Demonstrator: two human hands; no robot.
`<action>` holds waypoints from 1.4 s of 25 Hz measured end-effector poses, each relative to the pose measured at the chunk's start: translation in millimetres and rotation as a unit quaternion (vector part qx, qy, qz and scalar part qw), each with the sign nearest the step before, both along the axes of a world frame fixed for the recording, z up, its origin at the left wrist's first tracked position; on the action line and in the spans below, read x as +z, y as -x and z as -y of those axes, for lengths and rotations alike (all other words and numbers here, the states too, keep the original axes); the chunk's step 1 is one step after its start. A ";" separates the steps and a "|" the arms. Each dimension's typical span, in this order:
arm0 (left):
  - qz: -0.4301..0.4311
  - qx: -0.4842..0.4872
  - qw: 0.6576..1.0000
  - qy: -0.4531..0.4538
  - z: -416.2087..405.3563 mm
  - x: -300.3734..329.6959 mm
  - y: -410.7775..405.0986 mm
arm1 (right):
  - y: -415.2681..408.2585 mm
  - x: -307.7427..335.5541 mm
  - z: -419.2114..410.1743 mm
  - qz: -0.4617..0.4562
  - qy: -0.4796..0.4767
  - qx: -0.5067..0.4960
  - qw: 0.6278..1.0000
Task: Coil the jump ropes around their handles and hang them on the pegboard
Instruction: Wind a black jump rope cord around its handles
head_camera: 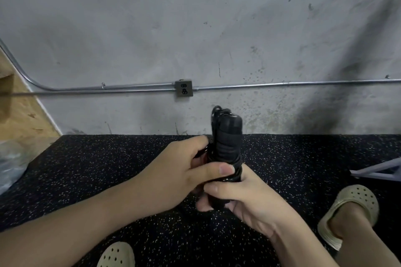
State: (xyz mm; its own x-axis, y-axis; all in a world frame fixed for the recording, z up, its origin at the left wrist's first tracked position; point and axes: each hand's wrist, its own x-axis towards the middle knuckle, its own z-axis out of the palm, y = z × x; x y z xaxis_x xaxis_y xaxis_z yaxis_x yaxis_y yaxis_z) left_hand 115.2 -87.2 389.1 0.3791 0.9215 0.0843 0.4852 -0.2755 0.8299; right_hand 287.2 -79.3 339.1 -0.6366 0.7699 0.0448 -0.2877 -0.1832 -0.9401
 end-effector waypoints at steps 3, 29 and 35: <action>-0.067 0.050 0.996 -0.028 -4.0 -3.5 2.6 | 5.3 -5.8 -1.4 0.017 0.012 -0.035 0.999; -0.219 0.141 0.954 -0.147 -3.3 -12.4 8.6 | 33.6 -28.0 -4.2 0.131 -0.112 -0.296 0.939; -0.028 0.013 0.995 -0.091 0.4 -6.7 19.4 | 8.6 -19.3 -4.6 -0.082 0.047 0.036 0.995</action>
